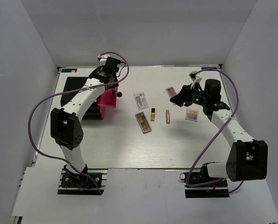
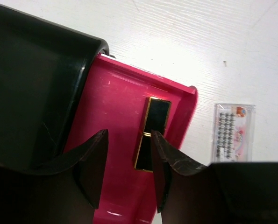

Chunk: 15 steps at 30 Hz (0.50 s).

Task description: Organize the makeup

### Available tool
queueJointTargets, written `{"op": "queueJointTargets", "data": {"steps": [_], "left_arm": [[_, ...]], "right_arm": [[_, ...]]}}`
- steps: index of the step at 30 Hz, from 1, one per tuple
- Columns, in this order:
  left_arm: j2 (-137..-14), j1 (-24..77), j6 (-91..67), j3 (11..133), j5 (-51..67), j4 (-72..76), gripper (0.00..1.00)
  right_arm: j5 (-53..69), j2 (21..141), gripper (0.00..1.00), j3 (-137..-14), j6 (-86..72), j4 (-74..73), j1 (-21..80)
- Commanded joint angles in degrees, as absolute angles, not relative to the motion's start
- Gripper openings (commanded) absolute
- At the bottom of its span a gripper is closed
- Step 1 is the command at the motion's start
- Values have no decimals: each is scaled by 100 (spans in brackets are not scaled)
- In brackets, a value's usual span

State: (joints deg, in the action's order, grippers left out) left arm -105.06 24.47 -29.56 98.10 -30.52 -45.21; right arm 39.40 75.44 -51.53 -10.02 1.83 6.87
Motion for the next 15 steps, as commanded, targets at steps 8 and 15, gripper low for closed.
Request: {"op": "queueJointTargets", "data": {"steps": [8,15], "left_arm": [[-8188,2408,-1893,9099,-1374,-3370,22],[-6620,2408,-1205,7393,183,-2742,49]], "right_arm": [[2754,8155,46,-5702,-221,-648,826],[1777,9262,40,-6178,299,-1291,1396]]}}
